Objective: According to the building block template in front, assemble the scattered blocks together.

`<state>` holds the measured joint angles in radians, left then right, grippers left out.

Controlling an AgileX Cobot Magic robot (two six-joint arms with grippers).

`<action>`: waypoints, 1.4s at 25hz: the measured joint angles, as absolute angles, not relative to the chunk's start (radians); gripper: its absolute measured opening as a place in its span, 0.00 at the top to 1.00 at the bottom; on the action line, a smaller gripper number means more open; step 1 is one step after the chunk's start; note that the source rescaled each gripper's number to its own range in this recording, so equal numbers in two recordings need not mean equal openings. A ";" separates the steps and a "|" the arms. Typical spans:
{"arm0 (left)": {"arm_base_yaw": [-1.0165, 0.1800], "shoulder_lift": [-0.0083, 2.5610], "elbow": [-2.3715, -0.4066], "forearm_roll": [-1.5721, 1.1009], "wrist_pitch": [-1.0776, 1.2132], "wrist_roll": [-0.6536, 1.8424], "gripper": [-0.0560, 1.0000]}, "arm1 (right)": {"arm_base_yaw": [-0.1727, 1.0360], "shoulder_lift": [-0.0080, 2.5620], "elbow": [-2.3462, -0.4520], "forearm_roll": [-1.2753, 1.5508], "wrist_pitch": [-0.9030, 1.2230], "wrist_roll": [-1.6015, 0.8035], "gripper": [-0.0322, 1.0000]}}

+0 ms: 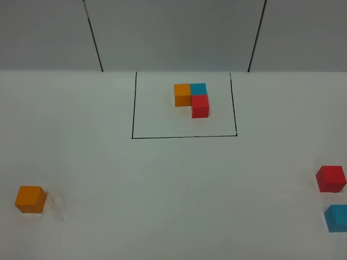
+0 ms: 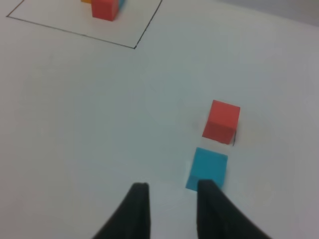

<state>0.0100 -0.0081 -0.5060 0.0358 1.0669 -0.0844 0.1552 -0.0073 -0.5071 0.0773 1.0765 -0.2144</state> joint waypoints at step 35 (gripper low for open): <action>0.010 0.308 -0.548 0.036 0.988 -0.177 0.27 | 0.155 -0.007 -0.507 0.077 1.076 -0.214 0.97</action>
